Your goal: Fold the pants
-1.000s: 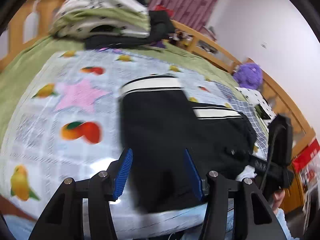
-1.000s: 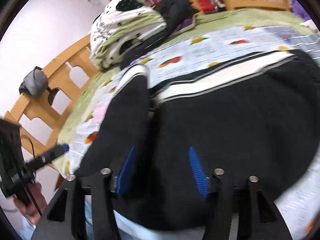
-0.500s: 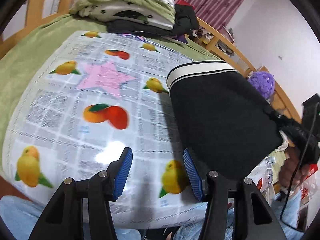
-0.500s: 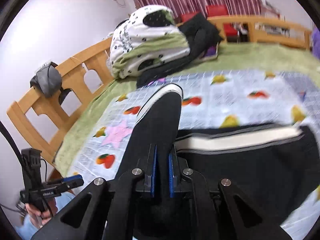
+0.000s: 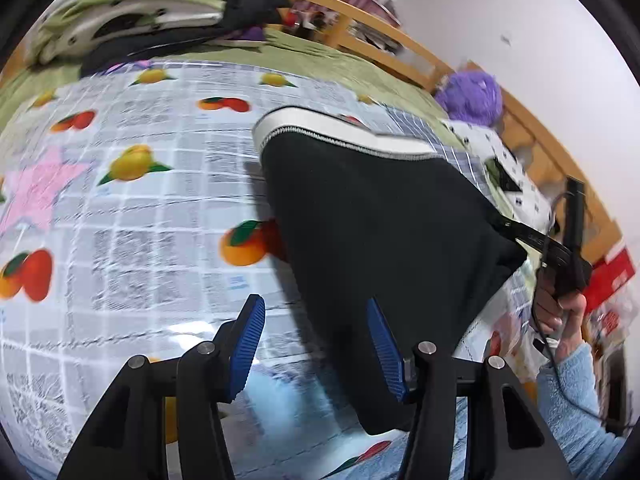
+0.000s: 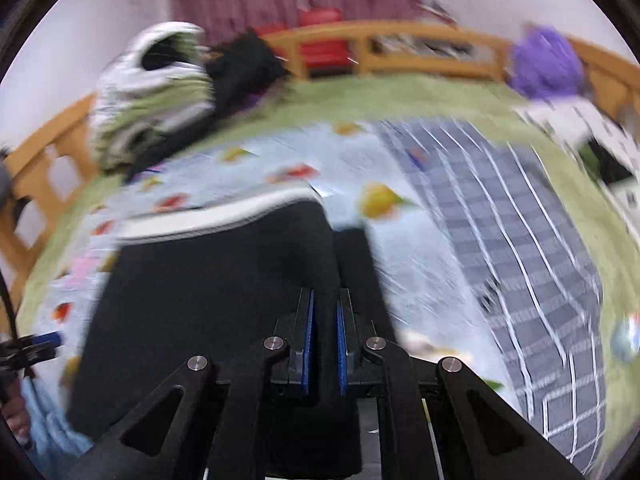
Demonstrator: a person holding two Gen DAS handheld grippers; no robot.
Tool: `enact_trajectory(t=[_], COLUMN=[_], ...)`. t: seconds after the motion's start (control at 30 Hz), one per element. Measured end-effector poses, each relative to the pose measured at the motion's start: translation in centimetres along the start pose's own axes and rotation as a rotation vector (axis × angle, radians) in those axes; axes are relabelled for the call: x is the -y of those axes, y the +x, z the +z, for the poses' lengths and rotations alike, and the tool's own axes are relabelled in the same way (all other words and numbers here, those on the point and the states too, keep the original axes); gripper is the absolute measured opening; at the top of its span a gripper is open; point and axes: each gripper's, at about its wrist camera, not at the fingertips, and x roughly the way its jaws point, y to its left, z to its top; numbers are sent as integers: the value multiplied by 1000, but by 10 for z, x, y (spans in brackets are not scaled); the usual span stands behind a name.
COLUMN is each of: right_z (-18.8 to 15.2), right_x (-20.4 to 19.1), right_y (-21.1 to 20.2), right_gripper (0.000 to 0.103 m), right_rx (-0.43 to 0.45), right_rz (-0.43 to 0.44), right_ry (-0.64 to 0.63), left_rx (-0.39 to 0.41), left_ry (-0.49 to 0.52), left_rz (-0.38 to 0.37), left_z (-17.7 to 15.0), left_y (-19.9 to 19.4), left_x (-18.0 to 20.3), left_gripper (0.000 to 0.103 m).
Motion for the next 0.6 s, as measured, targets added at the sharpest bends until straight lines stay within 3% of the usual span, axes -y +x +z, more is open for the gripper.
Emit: enact_trajectory(t=[0.13, 0.23, 0.4, 0.47, 0.53, 0.6], right_z=[-17, -19, -30, -44, -59, -70], right_x=[31, 27, 11, 5, 4, 6], right_y=[5, -5, -46, -33, -2, 3], right_gripper=[12, 14, 15, 16, 15, 15], right_rx=[0, 11, 132, 94, -14, -2], right_rz=[53, -19, 38, 42, -14, -24], right_ry=[89, 53, 9, -30, -37, -34], left_rx=[-10, -25, -69, -88, -108, -110], left_ry=[28, 22, 10, -13, -20, -23], left_rz=[6, -2, 9, 1, 2, -17], left_z=[-3, -8, -27, -39, -46, -47], left_y=[6, 9, 25, 33, 38, 33], left_x=[19, 24, 26, 24, 23, 22], left_gripper=[51, 51, 51, 52, 53, 52])
